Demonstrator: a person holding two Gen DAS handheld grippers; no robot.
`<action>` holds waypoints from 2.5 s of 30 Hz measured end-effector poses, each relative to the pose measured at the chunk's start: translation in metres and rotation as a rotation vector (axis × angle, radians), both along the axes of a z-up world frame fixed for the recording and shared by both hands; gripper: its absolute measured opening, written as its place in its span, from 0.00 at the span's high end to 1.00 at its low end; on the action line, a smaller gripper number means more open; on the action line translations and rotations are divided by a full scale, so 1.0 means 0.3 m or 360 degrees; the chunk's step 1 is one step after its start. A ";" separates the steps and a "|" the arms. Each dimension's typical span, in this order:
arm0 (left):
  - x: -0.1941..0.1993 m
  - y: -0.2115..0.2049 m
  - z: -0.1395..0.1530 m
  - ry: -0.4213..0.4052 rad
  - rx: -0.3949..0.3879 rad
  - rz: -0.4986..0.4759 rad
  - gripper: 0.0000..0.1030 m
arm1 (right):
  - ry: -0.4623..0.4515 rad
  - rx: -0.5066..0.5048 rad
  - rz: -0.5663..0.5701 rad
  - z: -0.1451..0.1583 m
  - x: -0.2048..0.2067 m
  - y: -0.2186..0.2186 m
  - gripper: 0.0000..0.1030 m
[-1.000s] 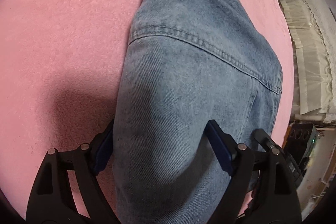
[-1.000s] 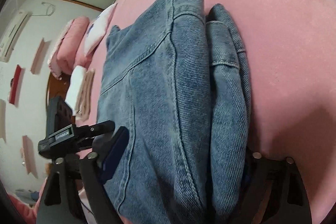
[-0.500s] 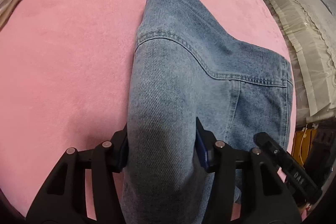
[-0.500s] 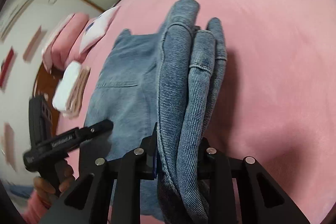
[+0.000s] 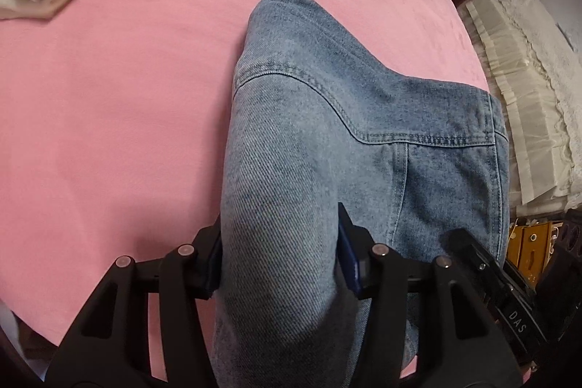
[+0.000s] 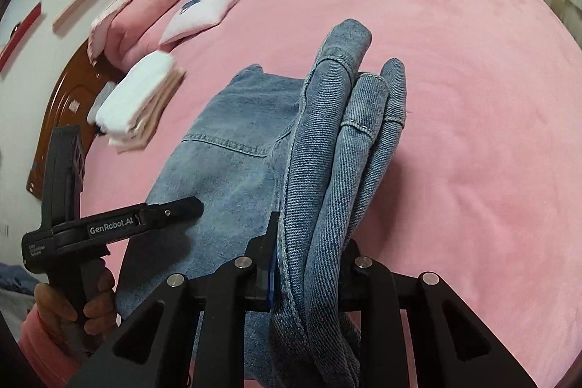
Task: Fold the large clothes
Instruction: 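Lift the folded jacket bundle with both tools toward the clothes stack, then lower the bundle onto the white clothes stack and open both tools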
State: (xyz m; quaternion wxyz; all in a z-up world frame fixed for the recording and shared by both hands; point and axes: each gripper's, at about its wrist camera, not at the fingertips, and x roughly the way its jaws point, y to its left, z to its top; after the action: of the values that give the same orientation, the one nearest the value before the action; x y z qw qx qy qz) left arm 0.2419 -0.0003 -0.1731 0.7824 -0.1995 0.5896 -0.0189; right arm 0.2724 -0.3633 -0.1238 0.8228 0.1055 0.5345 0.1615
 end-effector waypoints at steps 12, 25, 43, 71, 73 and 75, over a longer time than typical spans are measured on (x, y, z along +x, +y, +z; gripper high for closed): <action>0.118 0.718 0.466 -0.0334 0.0273 0.0075 0.53 | -0.0323 0.0149 0.0166 0.242 0.126 0.736 0.80; 0.559 1.632 0.825 -0.0545 0.0514 0.0021 0.53 | -0.0667 0.0417 0.0282 0.396 0.569 1.595 0.80; 0.931 2.143 0.204 -0.0520 0.0322 -0.0089 0.33 | -0.0387 0.0194 0.0222 -0.357 1.075 2.050 0.71; -0.064 1.389 0.206 -0.0615 0.0441 0.0847 0.26 | 0.0129 -0.0017 -0.0123 -0.489 -0.010 1.000 0.25; -0.138 1.268 0.181 -0.0566 0.0463 0.0751 0.26 | 0.0180 -0.0025 -0.0143 -0.493 -0.143 0.899 0.24; -0.247 1.104 0.137 -0.0491 0.0437 0.0625 0.26 | 0.0199 -0.0032 -0.0156 -0.483 -0.312 0.791 0.18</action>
State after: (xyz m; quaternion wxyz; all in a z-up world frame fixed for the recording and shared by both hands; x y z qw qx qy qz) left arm 0.1680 0.3309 -0.1321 0.8712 -0.1968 0.4108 0.1829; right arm 0.1787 -0.1261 -0.2688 0.7958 0.1332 0.5807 0.1087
